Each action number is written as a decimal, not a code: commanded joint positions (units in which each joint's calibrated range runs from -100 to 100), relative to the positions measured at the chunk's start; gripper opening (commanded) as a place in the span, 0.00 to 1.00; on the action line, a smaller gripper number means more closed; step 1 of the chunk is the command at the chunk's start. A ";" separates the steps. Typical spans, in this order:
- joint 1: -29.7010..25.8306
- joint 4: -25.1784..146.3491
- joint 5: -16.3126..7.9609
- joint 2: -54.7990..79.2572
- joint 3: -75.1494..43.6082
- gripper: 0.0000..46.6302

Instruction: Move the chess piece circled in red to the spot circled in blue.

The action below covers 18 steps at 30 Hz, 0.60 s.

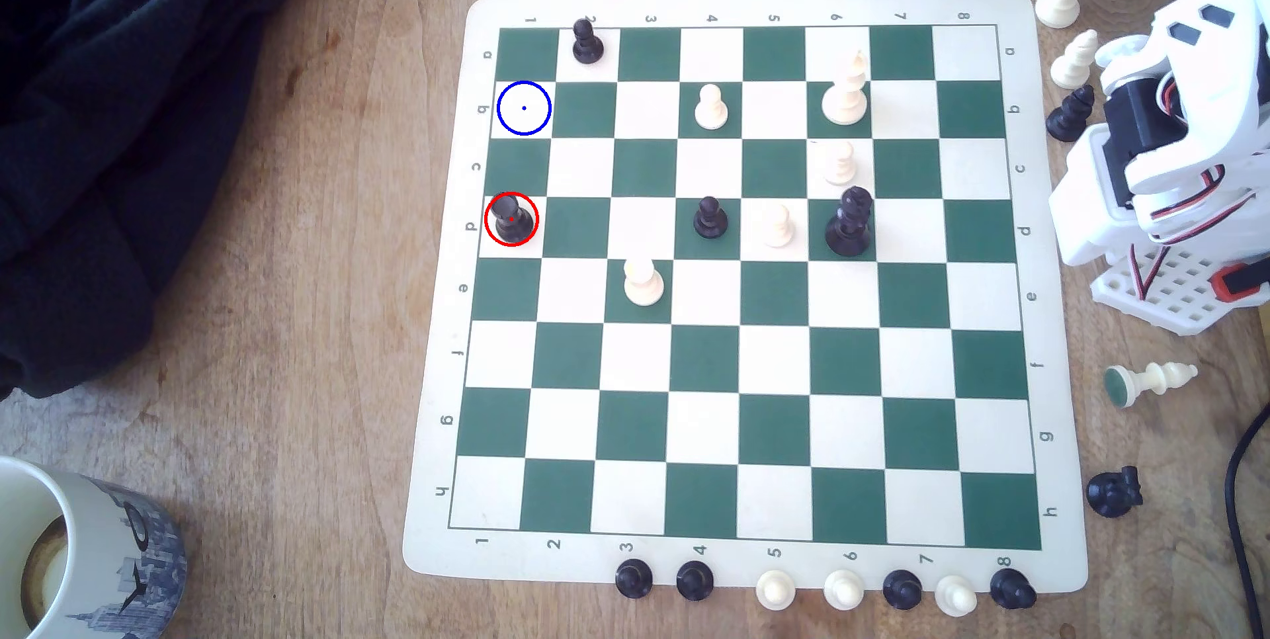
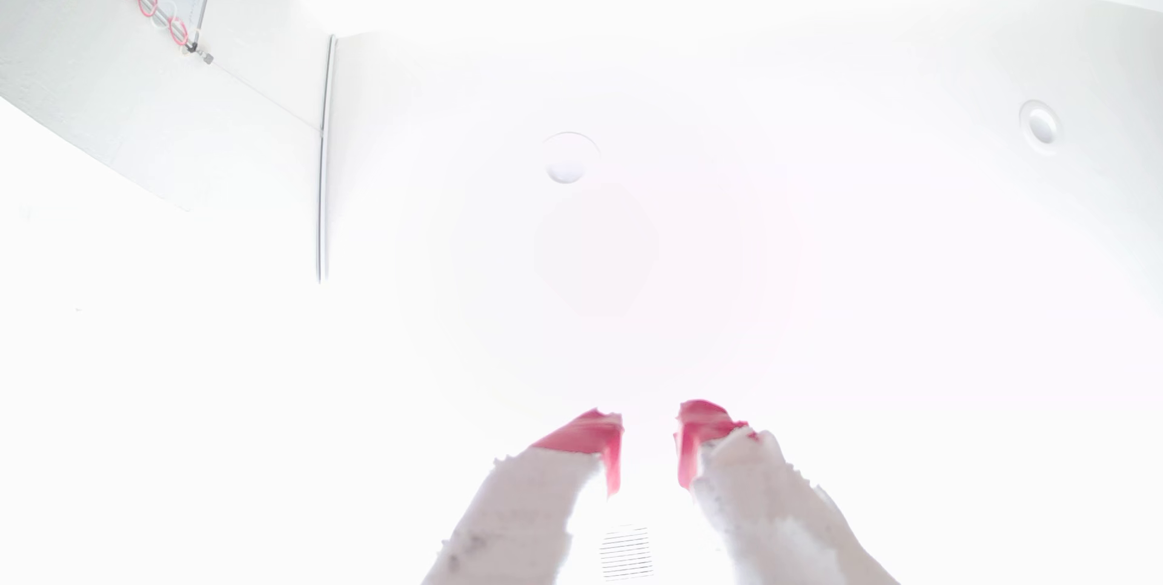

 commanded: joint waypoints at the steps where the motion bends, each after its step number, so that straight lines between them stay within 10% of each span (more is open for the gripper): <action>1: -0.16 -0.46 0.20 -0.45 1.17 0.11; 18: 2.74 58.92 -0.15 -0.45 -0.73 0.10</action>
